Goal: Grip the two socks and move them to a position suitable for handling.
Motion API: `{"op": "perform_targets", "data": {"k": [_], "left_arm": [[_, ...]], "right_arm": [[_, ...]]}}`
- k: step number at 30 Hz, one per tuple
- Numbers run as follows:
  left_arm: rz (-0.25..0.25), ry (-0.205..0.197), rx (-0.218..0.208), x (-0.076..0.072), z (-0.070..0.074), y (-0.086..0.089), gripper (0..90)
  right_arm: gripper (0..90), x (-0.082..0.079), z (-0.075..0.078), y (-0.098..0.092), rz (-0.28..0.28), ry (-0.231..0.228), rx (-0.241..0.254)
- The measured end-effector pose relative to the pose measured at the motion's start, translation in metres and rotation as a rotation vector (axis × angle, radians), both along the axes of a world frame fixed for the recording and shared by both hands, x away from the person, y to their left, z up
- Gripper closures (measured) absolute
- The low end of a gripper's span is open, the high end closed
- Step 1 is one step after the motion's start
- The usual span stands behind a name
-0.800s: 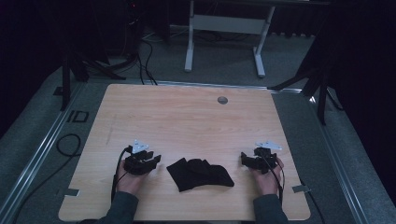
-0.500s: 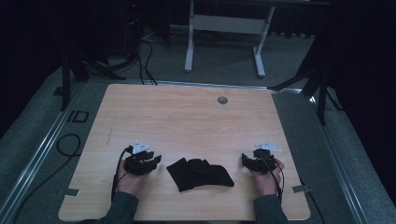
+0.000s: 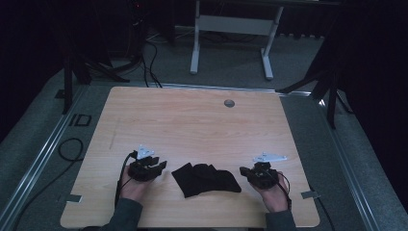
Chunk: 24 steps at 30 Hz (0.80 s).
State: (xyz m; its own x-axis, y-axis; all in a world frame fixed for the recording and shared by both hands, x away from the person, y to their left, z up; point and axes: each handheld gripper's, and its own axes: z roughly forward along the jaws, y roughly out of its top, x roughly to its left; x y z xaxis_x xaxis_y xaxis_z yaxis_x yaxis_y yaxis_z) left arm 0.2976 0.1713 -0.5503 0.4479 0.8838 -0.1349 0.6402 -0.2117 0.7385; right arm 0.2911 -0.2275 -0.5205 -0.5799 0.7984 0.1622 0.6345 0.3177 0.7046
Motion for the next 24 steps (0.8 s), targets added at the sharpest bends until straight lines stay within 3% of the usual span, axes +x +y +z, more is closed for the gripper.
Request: {"op": "perform_targets", "data": {"k": [5,8,11,12,13,14,18,23,24], "left_arm": [[-0.008,0.001,0.002,-0.001,0.0,-0.002,61.1],[-0.017,0.001,0.007,-0.001,0.0,-0.004,61.1],[-0.02,-0.001,0.005,-0.001,0.0,-0.004,61.1],[-0.022,-0.001,0.005,-0.002,0.0,-0.004,61.2],[-0.022,-0.001,0.005,-0.002,0.0,-0.004,61.3],[-0.023,-0.002,0.004,-0.002,0.001,-0.004,61.3],[-0.026,-0.004,0.002,-0.002,0.001,-0.005,61.5],[-0.033,-0.002,0.003,-0.003,0.001,-0.007,61.6],[-0.039,-0.003,0.004,-0.003,0.001,-0.008,61.6]], "right_arm": [[89.9,-0.019,0.014,0.009,0.082,-0.007,0.035],[89.8,-0.037,0.02,0.021,0.173,-0.018,0.05],[89.8,-0.045,0.018,0.029,0.21,-0.023,0.039],[89.8,-0.05,0.013,0.036,0.244,-0.011,0.014],[89.8,-0.05,0.013,0.036,0.244,-0.011,0.014],[89.8,-0.05,0.005,0.042,0.261,0.008,-0.026],[89.8,-0.04,-0.013,0.047,0.237,0.041,-0.076],[89.8,-0.024,-0.024,0.052,0.21,0.039,-0.121],[89.8,-0.015,-0.026,0.054,0.204,0.032,-0.133]]}}
